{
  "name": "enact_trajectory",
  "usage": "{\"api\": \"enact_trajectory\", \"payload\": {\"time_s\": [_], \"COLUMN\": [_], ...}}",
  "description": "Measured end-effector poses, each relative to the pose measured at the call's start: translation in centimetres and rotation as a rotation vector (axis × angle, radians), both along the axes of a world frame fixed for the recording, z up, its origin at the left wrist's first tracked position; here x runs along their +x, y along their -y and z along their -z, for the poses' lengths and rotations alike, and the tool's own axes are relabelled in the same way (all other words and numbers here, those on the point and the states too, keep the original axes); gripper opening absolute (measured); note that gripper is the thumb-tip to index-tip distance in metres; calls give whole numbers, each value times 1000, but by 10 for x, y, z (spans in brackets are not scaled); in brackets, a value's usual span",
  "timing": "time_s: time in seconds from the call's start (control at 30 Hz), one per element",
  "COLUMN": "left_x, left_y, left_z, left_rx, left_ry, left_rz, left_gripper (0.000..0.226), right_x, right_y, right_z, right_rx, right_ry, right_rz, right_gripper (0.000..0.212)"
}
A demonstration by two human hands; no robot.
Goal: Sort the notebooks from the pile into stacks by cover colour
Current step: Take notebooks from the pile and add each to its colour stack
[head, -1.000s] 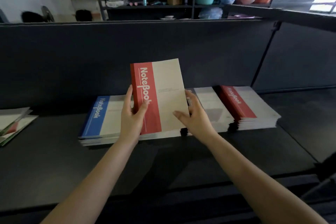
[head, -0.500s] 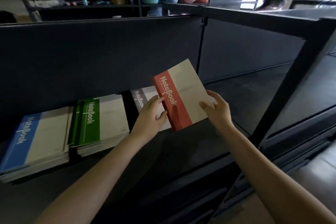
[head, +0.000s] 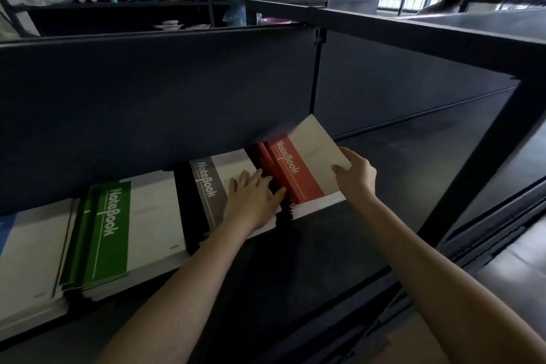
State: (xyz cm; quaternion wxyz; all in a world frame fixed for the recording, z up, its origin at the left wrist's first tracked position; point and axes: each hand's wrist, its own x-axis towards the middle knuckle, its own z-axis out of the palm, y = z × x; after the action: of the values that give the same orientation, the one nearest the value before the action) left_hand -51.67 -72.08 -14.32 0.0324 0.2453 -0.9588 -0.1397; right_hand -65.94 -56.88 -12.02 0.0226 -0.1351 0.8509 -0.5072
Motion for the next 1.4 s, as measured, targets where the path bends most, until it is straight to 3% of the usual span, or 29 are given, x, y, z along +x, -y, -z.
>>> {"api": "enact_trajectory", "payload": {"time_s": [0.2,0.53,1.07,1.17,1.27,1.4], "left_x": [0,0,-1,-2,7,42], "left_y": [7,7,5,8,12,26], "left_z": [1,3,3,1,-12,-33], "left_rx": [89,21,-3,119,453,421], "left_ry": [-61,-21,-15,-132,-444,-571], "left_rz": [7,49,41,26,-30,-18], "left_gripper": [56,59,59,53,41,39], "right_x": [-4,8,2,1,3,30], "right_y": [18,25,22,19,20,35], "right_z": [28,54,46,33,13,0], "right_rx": [431,142,323,504,703,531], "right_ry": [-182,-192,-226,-218,-220,-346], "right_rz": [-41,74,14,-49,-125,-230], "right_gripper": [33,34,35,37,39,44]}}
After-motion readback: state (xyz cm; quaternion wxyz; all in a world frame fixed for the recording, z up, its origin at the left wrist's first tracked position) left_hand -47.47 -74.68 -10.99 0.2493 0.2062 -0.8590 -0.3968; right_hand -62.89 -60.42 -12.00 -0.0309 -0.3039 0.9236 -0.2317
